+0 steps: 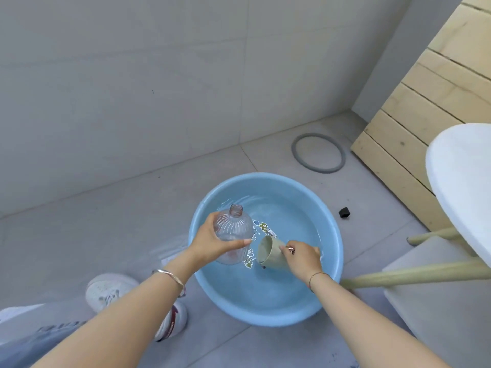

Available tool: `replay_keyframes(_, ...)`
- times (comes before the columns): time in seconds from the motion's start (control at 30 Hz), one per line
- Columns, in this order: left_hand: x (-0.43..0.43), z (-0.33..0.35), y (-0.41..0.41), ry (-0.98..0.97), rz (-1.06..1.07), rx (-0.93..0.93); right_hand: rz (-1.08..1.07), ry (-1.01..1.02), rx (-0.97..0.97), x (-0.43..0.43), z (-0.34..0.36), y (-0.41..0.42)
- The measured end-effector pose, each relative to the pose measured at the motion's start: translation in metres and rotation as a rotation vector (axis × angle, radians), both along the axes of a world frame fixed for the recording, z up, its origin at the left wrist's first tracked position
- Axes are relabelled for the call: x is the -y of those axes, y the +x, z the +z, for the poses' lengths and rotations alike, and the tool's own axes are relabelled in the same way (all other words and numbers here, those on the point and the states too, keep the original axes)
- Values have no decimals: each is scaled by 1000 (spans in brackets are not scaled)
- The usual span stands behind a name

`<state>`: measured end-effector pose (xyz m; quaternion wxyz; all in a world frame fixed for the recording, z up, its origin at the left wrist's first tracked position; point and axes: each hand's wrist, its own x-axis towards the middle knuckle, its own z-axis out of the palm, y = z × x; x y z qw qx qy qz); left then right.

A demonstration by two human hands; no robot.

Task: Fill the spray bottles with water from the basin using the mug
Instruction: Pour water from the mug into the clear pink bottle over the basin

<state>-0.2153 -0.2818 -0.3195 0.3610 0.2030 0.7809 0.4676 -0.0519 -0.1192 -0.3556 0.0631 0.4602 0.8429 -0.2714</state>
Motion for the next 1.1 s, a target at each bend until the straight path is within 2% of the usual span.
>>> replay_keyframes(0.1,0,-2,2,-12,-4,-3,-54,-81,-28,2,-4,-1)
replay_keyframes(0.27,1,1,3,3,3,-5,-282,-399,-323,-1,12,5)
replay_keyframes(0.4,2,11,4,44,40,-31,-297,-466,-438,-11,41,12)
replay_keyframes(0.67,-4,35,7,119,52,-86,-243,-458,-647,-44,132,20)
replay_keyframes(0.87,-16,53,16,106,-57,-144,-186,-469,-791,-54,184,28)
replay_keyframes(1.1,-23,70,28,107,-107,-269,-171,-358,-816,-59,205,45)
